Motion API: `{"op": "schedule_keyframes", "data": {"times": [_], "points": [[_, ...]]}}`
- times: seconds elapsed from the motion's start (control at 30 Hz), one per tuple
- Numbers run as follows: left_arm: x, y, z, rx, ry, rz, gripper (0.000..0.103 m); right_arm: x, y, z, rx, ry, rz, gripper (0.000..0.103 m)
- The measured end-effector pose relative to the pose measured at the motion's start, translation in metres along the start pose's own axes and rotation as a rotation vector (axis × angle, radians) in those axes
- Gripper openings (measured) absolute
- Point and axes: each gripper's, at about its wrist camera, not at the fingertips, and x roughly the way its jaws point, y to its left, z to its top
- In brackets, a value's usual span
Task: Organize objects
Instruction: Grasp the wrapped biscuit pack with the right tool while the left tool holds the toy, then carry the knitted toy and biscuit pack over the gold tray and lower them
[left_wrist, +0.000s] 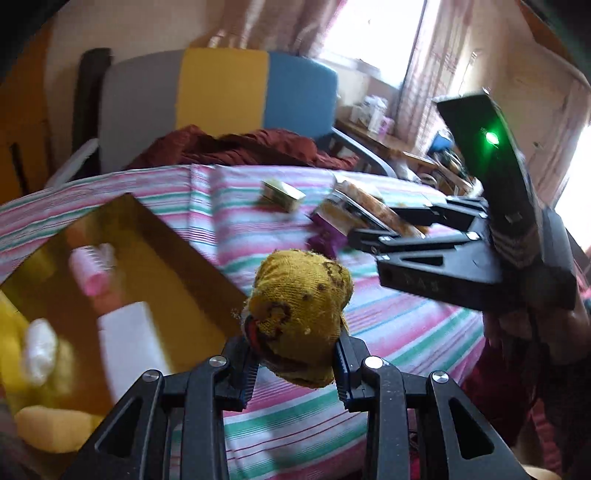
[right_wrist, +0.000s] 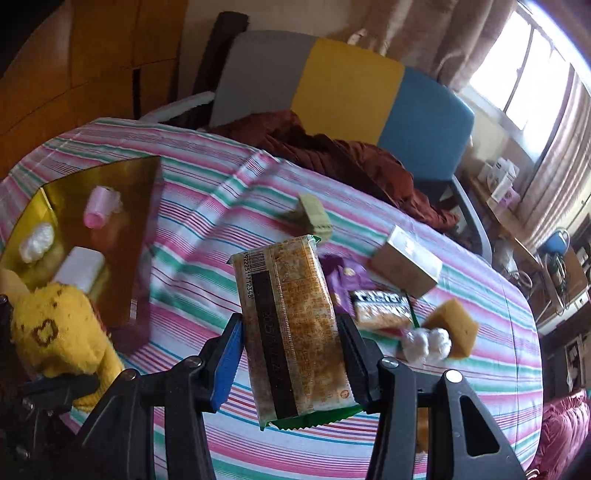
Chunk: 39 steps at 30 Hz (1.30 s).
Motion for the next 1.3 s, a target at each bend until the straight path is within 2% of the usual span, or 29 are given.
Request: {"op": "schedule_keyframes", "data": {"times": [0.2, 0.57, 1.3], "points": [[-0.027, 0.035, -0.005, -0.070, -0.046, 0.080, 0.035, -0.021, 0.036, 0.013, -0.054, -0.060, 0.027, 0.051], [-0.067, 0.095, -0.021, -0.198, -0.109, 0.196, 0.035, -0.038, 0.095, 0.030, -0.153, -0.119, 0.105, 0.051], [-0.093, 0.147, -0.032, -0.293, -0.153, 0.278, 0.035, -0.034, 0.167, 0.044, -0.285, -0.115, 0.170, 0.051]]}}
